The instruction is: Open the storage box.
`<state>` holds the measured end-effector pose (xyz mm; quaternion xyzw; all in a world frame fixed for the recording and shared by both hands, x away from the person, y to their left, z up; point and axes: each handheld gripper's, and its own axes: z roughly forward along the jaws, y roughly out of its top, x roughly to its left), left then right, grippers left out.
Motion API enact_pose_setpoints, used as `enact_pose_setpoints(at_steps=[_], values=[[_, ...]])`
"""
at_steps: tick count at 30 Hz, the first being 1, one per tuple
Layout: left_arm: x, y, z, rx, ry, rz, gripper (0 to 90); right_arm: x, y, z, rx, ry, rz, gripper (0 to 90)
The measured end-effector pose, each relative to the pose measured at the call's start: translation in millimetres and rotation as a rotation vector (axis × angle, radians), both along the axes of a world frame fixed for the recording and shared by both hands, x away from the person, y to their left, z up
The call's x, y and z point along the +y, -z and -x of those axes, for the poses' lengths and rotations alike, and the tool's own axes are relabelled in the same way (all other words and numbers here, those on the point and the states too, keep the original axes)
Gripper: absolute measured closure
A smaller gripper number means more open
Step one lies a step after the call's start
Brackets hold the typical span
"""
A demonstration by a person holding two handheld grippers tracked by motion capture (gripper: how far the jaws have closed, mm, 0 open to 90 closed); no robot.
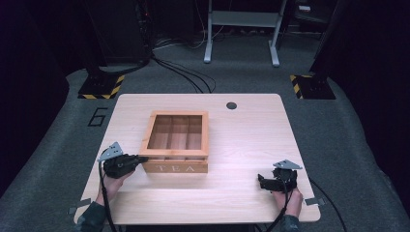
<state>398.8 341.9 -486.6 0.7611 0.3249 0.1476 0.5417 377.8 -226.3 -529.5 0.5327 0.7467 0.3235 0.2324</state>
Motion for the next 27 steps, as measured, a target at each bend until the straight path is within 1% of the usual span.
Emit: enact_pose_setpoints(at_steps=[3,4,6,8,10,13,14,15,16,17,18,20,21,22,23,24,25,26,27], values=[[2.3,1.0,3.4,0.009,-0.001,-0.004,84.2,0.0,0.0,0.0,0.0,0.0,0.0,6.0],[3.6,1.5,4.2,0.007,-0.005,0.003,84.0,0.0,0.0,0.0,0.0,0.0,0.0,6.0],[5.4,1.9,6.1,0.001,-0.012,0.002,83.6,0.0,0.0,0.0,0.0,0.0,0.0,6.0],[7.3,2.4,7.7,0.006,-0.009,0.011,83.0,0.0,0.0,0.0,0.0,0.0,0.0,6.0],[8.5,3.2,10.7,0.006,-0.024,0.016,82.8,0.0,0.0,0.0,0.0,0.0,0.0,6.0],[11.4,4.0,13.2,0.009,-0.016,0.02,82.6,0.1,0.0,0.1,0.001,0.001,0.0,6.0],[9.8,5.1,15.0,0.012,-0.034,0.043,82.5,0.3,-0.1,0.2,0.002,0.003,-0.002,6.0],[10.3,4.9,16.2,0.019,-0.034,0.043,82.5,0.2,0.0,0.2,0.002,0.002,-0.001,6.0],[10.5,5.3,16.7,0.01,-0.044,0.041,82.2,0.2,0.0,0.2,0.002,0.002,-0.001,6.0],[10.5,5.7,17.5,0.015,-0.044,0.052,82.1,0.0,0.0,0.0,0.0,0.0,0.0,6.0],[11.1,5.0,18.0,0.016,-0.04,0.04,82.1,0.0,0.0,0.0,0.0,0.0,0.0,6.0],[11.1,4.7,20.3,0.02,-0.053,0.04,81.5,0.0,0.0,0.0,0.0,0.0,0.0,6.0],[11.8,4.9,20.3,0.009,-0.054,0.03,81.1,0.2,-0.1,0.1,0.002,0.001,-0.001,6.0],[11.5,5.1,21.7,0.029,-0.051,0.016,80.7,0.0,0.0,0.0,0.0,0.0,0.001,6.0],[11.0,6.7,21.6,0.028,-0.054,-0.009,80.3,-0.1,-0.1,0.0,0.0,-0.001,0.001,6.0],[11.0,10.0,22.5,0.043,-0.053,-0.024,78.7,-0.1,-0.1,-0.1,0.0,0.0,0.001,6.0],[11.8,13.3,23.3,0.053,-0.061,-0.018,77.9,-0.1,-0.1,-0.1,0.0,-0.001,0.001,6.0],[13.4,15.7,24.5,0.049,-0.074,0.01,78.1,0.0,-0.1,0.0,0.0,-0.001,0.001,6.1],[15.9,15.4,25.5,0.055,-0.072,0.013,78.1,0.3,-0.1,0.3,0.001,0.001,-0.002,6.3]])
